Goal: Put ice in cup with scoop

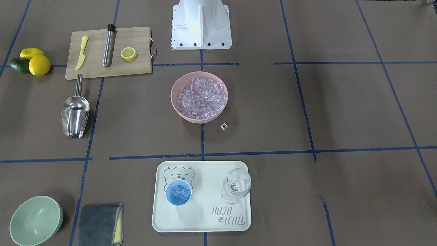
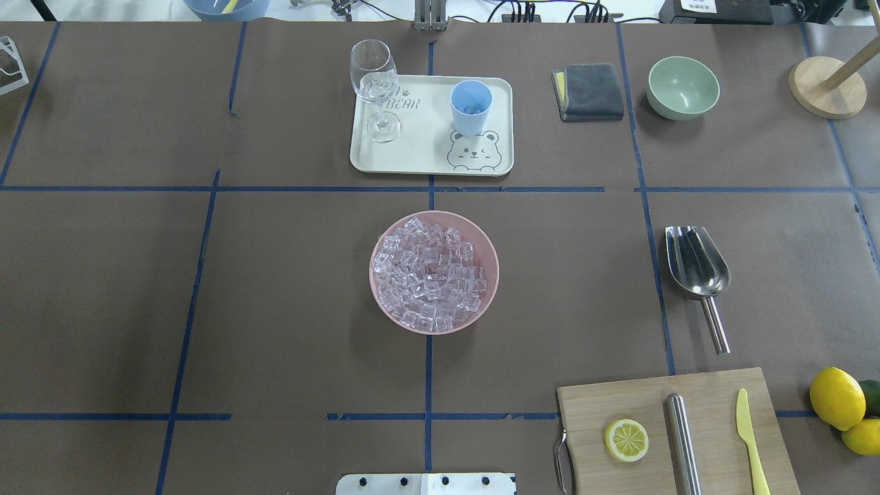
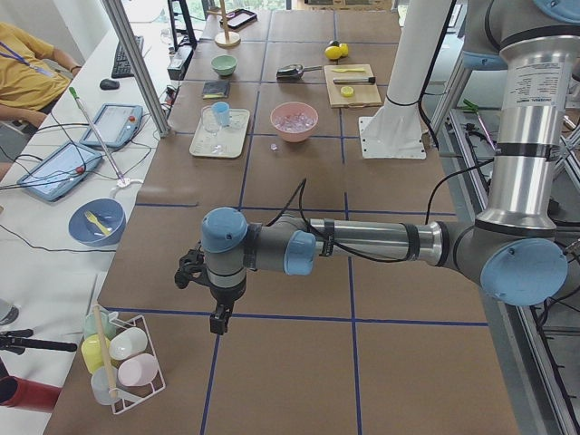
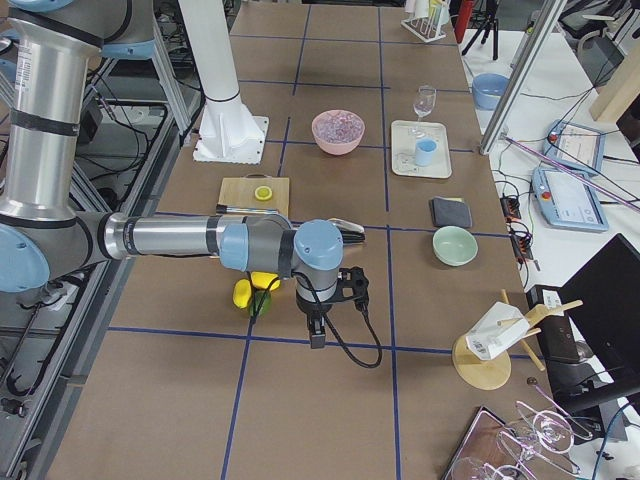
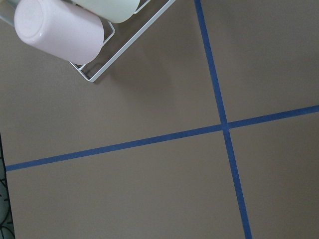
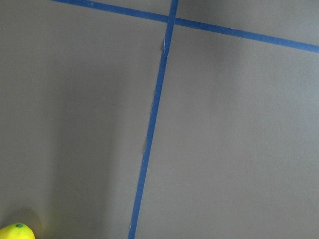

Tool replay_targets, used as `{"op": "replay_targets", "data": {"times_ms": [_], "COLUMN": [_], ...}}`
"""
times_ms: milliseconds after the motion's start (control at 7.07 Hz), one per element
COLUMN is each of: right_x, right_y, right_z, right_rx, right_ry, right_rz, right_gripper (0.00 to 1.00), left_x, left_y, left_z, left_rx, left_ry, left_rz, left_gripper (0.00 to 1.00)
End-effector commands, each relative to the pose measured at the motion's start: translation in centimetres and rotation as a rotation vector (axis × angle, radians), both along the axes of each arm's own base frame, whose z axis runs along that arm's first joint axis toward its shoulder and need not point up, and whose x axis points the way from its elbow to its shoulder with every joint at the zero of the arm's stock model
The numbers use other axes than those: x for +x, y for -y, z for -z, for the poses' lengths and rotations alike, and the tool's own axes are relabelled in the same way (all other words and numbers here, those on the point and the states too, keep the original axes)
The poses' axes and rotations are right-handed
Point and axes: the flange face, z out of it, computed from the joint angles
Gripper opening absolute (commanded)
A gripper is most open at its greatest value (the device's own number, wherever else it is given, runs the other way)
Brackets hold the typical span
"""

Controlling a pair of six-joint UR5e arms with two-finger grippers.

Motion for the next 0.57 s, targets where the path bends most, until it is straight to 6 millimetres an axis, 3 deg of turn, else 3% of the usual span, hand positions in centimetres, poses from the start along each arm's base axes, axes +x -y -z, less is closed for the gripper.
{"op": "replay_targets", "data": {"times_ms": [0,283,425], "right_x": [0.0,0.0,0.0], "right_y": [0.0,-0.1,-0.1], "right_z": [0.0,-0.1,-0.1], "right_rx": [-0.002,0.000,-0.001], "right_ry": [0.001,0.001,0.001], "right_rz": [-0.002,0.002,0.001], "right_gripper": [1.00,1.00,1.00], "left_x": [0.1,1.4,1.4], "left_y": [-0.1,-2.9,-3.1], "left_z": [0.4,-1.2,-1.3], "left_rx": [0.009,-0.030,-0.034], "left_ry": [-0.002,-0.162,-0.174], "left_rz": [-0.003,-0.021,-0.023], "left_gripper": [1.00,1.00,1.00]}}
